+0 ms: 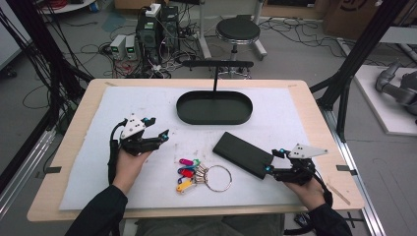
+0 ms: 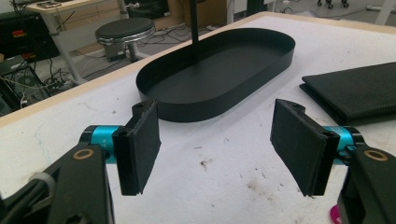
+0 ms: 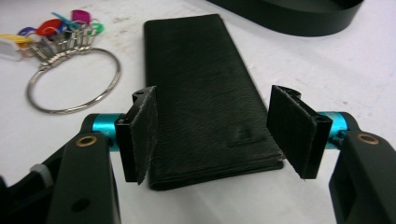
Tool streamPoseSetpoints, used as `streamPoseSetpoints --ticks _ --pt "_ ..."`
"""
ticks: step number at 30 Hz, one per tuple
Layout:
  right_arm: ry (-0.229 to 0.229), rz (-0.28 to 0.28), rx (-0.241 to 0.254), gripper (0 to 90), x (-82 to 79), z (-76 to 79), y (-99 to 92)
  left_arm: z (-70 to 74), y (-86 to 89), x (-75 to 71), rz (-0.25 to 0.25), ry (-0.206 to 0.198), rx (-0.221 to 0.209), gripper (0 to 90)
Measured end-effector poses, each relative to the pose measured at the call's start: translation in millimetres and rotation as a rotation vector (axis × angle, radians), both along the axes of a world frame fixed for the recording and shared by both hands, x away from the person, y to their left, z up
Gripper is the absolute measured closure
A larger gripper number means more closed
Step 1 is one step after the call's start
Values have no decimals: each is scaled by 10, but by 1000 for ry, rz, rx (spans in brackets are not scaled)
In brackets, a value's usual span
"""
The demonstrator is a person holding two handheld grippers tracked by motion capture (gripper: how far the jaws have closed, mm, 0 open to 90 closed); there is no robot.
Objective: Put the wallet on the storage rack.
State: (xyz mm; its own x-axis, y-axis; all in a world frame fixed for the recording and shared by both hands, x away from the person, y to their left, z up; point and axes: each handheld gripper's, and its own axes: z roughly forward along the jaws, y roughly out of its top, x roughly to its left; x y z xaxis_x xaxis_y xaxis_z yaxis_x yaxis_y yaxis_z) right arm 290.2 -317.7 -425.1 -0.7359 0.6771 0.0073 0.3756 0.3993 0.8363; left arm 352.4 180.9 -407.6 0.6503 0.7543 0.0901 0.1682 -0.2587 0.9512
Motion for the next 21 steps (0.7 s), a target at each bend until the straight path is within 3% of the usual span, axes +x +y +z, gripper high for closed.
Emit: streamPoseSetpoints --ticks 7,8,9,15,21 --pt "-41 52 -88 382 -165 -65 151 -4 0 6 3 2 -2 329" --pt "-57 65 -143 402 -191 -105 196 -1 0 2 3 1 -1 329" --pt "-57 65 -143 402 -191 -105 196 -1 0 2 3 1 -1 329" --pt "-100 84 -271 468 -229 -205 294 0 -3 1 -1 1 0 329" --pt "-195 79 -349 554 -280 -275 326 -8 -19 6 -5 5 4 329"
